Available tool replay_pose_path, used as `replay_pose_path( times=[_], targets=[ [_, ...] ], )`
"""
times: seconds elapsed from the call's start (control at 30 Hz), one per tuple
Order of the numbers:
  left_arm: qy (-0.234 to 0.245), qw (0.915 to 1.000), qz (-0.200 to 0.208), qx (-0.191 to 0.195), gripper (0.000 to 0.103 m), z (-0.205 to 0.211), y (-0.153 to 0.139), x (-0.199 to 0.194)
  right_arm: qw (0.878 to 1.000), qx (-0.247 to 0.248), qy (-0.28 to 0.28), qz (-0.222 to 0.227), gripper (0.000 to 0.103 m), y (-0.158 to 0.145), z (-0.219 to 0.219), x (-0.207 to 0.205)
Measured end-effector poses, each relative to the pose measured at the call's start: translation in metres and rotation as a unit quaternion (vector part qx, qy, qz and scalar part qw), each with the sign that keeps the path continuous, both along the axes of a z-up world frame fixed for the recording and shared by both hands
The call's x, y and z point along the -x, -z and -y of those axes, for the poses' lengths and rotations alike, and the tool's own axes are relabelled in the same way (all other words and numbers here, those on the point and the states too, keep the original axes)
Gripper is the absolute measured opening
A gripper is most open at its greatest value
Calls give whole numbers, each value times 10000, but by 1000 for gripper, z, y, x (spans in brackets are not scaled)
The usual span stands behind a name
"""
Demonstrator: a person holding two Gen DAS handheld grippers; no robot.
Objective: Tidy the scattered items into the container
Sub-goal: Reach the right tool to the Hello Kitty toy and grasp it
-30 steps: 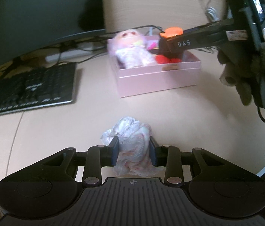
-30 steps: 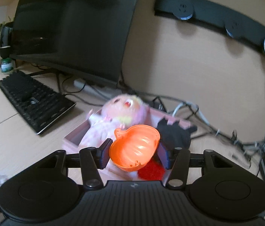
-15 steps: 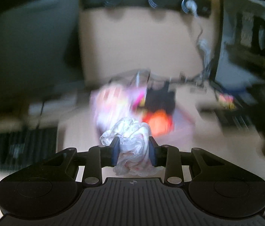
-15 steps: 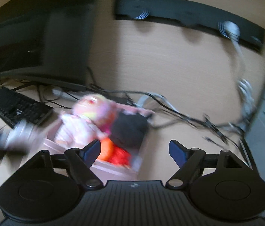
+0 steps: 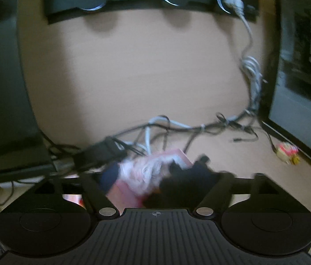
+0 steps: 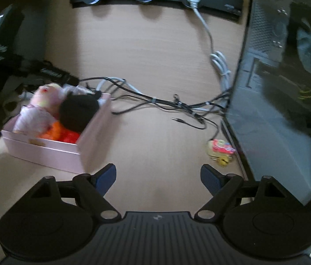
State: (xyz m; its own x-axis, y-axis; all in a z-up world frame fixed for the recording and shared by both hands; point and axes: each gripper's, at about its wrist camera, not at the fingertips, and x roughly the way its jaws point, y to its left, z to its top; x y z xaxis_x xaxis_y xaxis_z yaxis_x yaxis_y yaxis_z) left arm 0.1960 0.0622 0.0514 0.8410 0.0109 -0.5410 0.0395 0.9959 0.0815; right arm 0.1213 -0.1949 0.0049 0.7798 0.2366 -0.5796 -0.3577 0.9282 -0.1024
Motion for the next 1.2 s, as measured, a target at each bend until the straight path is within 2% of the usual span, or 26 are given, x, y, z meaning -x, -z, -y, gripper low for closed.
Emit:
replay_pose_path(
  times=[0.1,0.2,0.33,0.4,0.5,0.57,0.77,0.87,0.93,1.03,1.13,1.2],
  targets=[
    [45,10000,-78,-10,87,9,4,16,9999,100,64,-104,86,9,5,-13],
    [155,9996,-137,181,93,16,2,40,9996,232,111,-98,86,19,6,-33],
    [572,9975,-296,274,95,33,-1,70,9981,524,324,37,86,34,-5,-71],
    [813,9954,-438,251,96,42,1,79,9965,651,500,133,90,42,-13,-93],
    [981,9929,-649,190,96,56,10,88,9961,500,723,84,91,51,-13,-120],
    [988,9913,-817,287,96,63,17,89,9955,386,869,43,91,58,-13,-138],
    [854,9887,-1161,407,96,70,29,91,9923,236,1207,131,91,69,-11,-177],
    [790,9882,-1250,402,96,71,31,89,9914,105,1305,-58,91,74,-5,-191],
    [753,9880,-1295,385,96,71,32,88,9909,-96,1302,-338,95,78,-1,-198],
    [716,9877,-1340,363,96,71,33,87,9922,-818,611,-711,93,67,1,-179],
    [686,9871,-1392,381,97,70,34,87,9951,-878,159,-423,92,53,-3,-142],
    [668,9865,-1445,394,97,70,35,87,9954,-841,112,-447,93,56,-6,-143]
  ],
)
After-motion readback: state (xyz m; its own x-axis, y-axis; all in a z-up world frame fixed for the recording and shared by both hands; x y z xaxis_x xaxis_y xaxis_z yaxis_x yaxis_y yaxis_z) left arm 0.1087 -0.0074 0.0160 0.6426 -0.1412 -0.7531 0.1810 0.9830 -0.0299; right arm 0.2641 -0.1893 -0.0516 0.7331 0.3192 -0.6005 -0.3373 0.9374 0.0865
